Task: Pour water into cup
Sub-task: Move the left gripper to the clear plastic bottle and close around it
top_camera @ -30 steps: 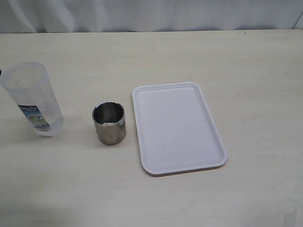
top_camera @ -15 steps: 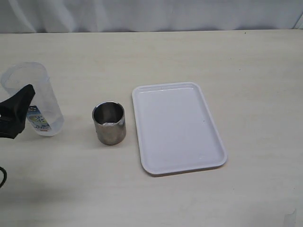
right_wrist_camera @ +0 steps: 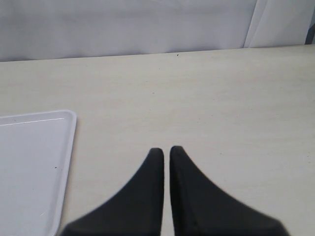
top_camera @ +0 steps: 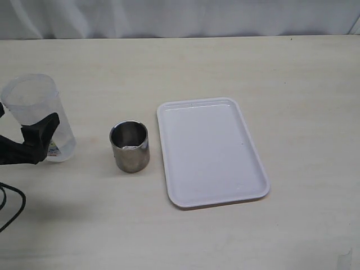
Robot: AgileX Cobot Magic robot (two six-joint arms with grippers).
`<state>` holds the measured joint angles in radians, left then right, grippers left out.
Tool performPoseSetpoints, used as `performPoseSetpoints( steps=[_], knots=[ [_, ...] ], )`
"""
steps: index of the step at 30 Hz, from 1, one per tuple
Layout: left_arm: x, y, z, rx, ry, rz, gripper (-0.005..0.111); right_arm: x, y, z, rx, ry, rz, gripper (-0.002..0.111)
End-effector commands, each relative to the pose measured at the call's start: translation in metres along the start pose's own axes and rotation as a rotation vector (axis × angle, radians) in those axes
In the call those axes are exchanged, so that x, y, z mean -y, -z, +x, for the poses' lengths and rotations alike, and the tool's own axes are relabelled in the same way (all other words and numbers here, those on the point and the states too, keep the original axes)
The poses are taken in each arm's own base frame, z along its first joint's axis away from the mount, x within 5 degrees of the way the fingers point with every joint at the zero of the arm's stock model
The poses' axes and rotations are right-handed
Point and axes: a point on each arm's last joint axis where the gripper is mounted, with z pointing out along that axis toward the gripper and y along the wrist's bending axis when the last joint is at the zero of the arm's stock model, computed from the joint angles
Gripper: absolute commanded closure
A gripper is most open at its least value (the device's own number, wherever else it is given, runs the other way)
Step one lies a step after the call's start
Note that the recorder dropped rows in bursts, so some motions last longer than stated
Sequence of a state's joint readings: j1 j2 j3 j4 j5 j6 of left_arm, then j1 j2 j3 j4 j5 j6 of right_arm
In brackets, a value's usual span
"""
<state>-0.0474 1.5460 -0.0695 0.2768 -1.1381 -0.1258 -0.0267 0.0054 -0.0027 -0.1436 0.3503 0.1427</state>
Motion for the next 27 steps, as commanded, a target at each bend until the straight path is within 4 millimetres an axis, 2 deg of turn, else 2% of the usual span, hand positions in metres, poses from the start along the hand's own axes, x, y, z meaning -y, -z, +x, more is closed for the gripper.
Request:
performPoseSetpoints(
  steps=[1, 11, 17, 27],
  knots=[
    [-0.003, -0.012, 0.002, -0.007, 0.000, 0.001, 0.002, 0.000, 0.000, 0.000, 0.007, -0.004, 0.005, 0.104],
    [-0.006, -0.025, 0.023, -0.081, 0.020, 0.006, 0.002, 0.000, 0.000, 0.000, 0.007, -0.004, 0.005, 0.104],
    [-0.008, -0.046, 0.029, -0.099, 0.014, 0.049, 0.002, 0.000, 0.000, 0.000, 0.007, -0.004, 0.005, 0.104],
    [-0.011, -0.047, 0.029, -0.096, 0.020, 0.020, 0.002, 0.000, 0.000, 0.000, 0.007, -0.004, 0.005, 0.104]
  ],
)
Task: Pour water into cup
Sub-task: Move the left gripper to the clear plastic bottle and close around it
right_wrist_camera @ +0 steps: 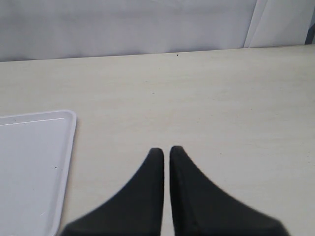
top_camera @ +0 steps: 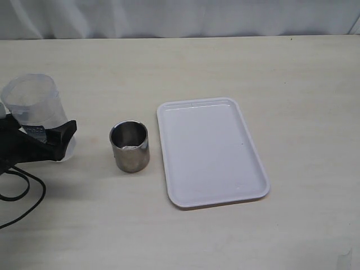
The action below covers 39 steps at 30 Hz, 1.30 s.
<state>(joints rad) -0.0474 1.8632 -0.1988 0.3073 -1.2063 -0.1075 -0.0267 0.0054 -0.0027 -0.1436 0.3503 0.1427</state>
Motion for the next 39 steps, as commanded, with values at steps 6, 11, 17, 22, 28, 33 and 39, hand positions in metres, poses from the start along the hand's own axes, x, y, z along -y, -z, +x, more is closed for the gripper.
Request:
performPoseSetpoints(
  steps=[6, 11, 17, 22, 28, 33, 39],
  knots=[
    [-0.0053, -0.0116, -0.0102, 0.046, -0.014, -0.016, 0.002, 0.0003, 0.0001, 0.0003, 0.007, -0.004, 0.005, 0.104],
    [-0.0051, -0.0116, -0.0105, 0.049, -0.014, -0.014, 0.002, 0.0003, 0.0001, 0.0003, 0.007, -0.004, 0.005, 0.104],
    [-0.0052, -0.0117, -0.0093, 0.036, -0.014, -0.015, 0.002, 0.0003, 0.0001, 0.0003, 0.007, -0.004, 0.005, 0.104],
    [-0.0056, -0.0117, -0.0064, 0.005, -0.014, -0.019, 0.002, 0.0003, 0.0001, 0.0003, 0.007, -0.004, 0.005, 0.104],
    [-0.0057, -0.0117, -0.0051, -0.010, -0.014, -0.020, 0.002, 0.0003, 0.0001, 0.0003, 0.007, -0.004, 0.005, 0.104],
    [-0.0056, -0.0116, -0.0022, -0.041, -0.016, -0.018, 0.002, 0.0003, 0.0001, 0.0003, 0.007, -0.004, 0.005, 0.104],
    [-0.0058, -0.0125, -0.0032, -0.037, -0.017, -0.018, 0.002, 0.0003, 0.0001, 0.0003, 0.007, -0.004, 0.005, 0.104]
  ],
)
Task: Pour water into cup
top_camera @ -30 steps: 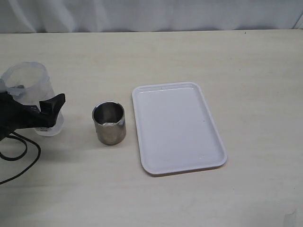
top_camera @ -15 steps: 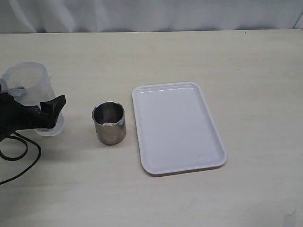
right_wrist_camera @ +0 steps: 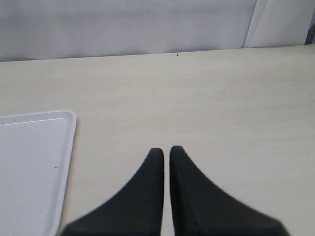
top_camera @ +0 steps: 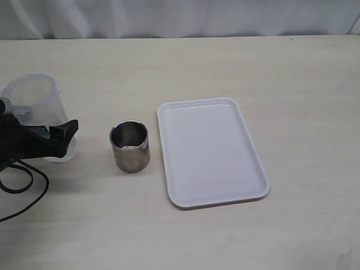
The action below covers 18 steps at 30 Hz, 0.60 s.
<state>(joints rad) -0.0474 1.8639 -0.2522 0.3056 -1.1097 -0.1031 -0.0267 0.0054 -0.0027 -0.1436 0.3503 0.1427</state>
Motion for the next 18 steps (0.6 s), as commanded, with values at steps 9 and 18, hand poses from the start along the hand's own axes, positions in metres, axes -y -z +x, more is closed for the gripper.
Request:
performPoseSetpoints(
  steps=[9, 18],
  knots=[
    [-0.0015, -0.0023, -0.0027, 0.018, 0.000, -0.005, 0.002, 0.0003, 0.0001, 0.0003, 0.007, -0.004, 0.005, 0.104],
    [-0.0015, -0.0023, -0.0031, 0.023, 0.000, -0.005, 0.002, 0.0003, 0.0001, 0.0003, 0.007, -0.004, 0.005, 0.104]
  ],
)
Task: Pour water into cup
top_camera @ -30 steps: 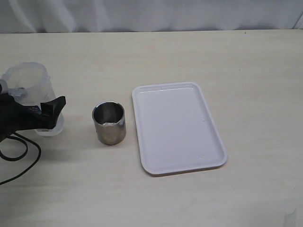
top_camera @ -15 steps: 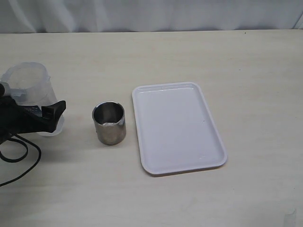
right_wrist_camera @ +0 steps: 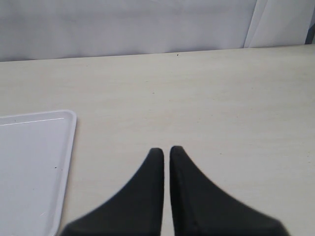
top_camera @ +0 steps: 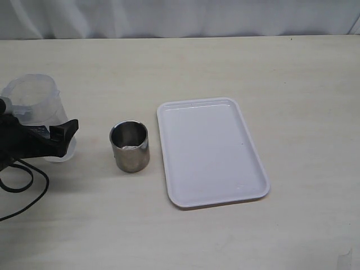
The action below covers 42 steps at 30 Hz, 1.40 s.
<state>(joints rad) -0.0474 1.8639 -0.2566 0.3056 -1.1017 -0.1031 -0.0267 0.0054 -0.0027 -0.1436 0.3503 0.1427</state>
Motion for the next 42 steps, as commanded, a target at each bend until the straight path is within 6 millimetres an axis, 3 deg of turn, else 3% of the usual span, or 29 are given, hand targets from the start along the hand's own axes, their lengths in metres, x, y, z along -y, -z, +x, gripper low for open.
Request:
performPoseSetpoints(
  steps=[1, 17, 24, 30, 42],
  knots=[
    [-0.001, -0.001, -0.003, 0.030, 0.001, -0.003, 0.002, 0.000, 0.000, 0.000, 0.007, -0.004, 0.005, 0.104],
    [0.000, -0.001, -0.006, 0.063, -0.001, 0.004, 0.005, 0.000, 0.000, 0.000, 0.007, -0.004, 0.005, 0.104],
    [0.003, -0.001, -0.006, 0.061, -0.019, 0.042, 0.053, 0.000, 0.000, 0.000, 0.007, -0.004, 0.005, 0.104],
    [0.008, -0.001, -0.004, 0.043, -0.047, 0.094, 0.107, 0.000, 0.000, 0.000, 0.007, -0.004, 0.005, 0.104],
    [0.001, -0.023, -0.028, 0.124, -0.087, 0.087, 0.107, 0.000, 0.000, 0.000, 0.007, -0.004, 0.005, 0.104]
  ],
)
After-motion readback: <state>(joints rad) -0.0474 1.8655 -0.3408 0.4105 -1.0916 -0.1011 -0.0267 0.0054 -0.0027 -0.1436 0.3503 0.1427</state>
